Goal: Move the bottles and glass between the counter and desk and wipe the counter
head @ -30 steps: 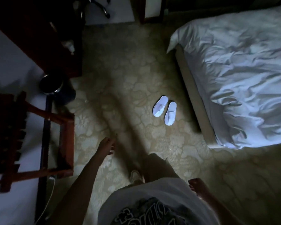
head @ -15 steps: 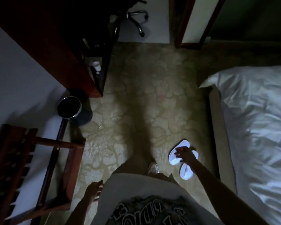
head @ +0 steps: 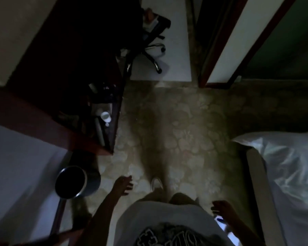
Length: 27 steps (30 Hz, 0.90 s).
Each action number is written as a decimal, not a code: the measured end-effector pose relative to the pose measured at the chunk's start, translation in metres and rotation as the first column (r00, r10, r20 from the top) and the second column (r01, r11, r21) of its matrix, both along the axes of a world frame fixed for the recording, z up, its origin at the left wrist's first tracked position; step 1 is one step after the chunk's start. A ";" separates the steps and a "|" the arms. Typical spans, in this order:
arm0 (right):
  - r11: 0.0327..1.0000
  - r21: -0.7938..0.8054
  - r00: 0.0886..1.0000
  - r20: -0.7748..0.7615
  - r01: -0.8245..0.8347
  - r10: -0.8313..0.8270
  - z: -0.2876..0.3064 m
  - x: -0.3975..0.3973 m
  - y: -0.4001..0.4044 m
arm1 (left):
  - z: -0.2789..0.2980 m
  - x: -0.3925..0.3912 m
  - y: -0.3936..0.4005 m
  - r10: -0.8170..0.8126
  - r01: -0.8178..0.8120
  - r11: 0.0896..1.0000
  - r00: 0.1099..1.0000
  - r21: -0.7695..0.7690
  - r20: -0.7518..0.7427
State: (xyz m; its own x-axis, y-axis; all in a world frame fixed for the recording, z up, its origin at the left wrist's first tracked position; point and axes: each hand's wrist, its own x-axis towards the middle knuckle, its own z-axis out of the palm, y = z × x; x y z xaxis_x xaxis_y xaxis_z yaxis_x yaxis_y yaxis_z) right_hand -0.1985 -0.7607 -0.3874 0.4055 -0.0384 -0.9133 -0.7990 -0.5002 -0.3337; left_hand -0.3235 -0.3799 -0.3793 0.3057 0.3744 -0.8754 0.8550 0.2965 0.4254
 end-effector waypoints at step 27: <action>0.160 0.301 0.324 0.935 -0.940 0.146 0.293 0.524 0.813 | 0.338 0.407 0.456 0.450 -0.880 0.397 0.435 0.262 0.780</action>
